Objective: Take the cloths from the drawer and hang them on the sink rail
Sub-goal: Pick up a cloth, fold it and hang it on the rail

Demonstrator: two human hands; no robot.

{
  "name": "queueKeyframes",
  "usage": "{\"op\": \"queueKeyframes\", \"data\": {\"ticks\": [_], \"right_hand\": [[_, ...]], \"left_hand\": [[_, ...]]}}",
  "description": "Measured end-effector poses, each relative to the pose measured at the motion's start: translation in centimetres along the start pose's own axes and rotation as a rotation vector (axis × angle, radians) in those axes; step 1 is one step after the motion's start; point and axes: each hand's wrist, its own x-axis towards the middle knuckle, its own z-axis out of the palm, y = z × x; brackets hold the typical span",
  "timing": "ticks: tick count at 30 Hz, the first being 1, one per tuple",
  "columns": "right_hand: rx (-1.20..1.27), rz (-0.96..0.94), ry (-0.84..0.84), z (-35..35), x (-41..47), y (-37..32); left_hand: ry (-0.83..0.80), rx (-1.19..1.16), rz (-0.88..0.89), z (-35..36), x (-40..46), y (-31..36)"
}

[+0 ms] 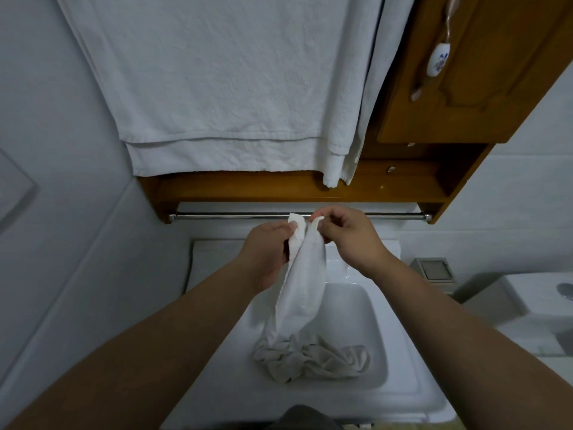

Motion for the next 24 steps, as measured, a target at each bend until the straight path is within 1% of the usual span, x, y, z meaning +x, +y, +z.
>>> {"op": "queueKeyframes", "data": {"ticks": [3, 5, 8, 10, 15, 17, 20, 22, 24], "right_hand": [[-0.116, -0.013, -0.022, 0.2, 0.0, -0.1], [-0.144, -0.007, -0.049, 0.4, 0.1, -0.3], [-0.116, 0.002, -0.069, 0.3, 0.3, -0.6], [-0.082, 0.038, -0.074, 0.1, 0.6, -0.6], [-0.071, 0.116, 0.001, 0.1, 1.2, -0.5], [-0.141, 0.123, 0.001, 0.3, 1.3, -0.8], [-0.217, 0.124, 0.023, 0.5, 1.5, -1.1], [-0.195, 0.127, 0.059, 0.5, 1.7, -1.0], [-0.167, 0.13, 0.05, 0.3, 1.8, -0.9]], "left_hand": [[0.059, 0.114, 0.046, 0.1, 0.1, 0.3], [0.054, 0.204, 0.101, 0.1, 0.0, 0.3], [0.01, 0.293, 0.169, 0.3, -0.3, 0.4], [0.01, 0.343, 0.2, 0.4, -0.5, 0.6], [0.027, 0.449, 0.254, 0.9, -1.2, 1.0], [0.041, 0.502, 0.29, 1.0, -1.2, 1.1], [0.062, 0.648, 0.361, 0.9, -1.0, 1.0], [0.05, 0.72, 0.412, 0.8, -0.8, 0.9], [0.032, 0.754, 0.443, 0.7, -0.8, 0.9]]}}
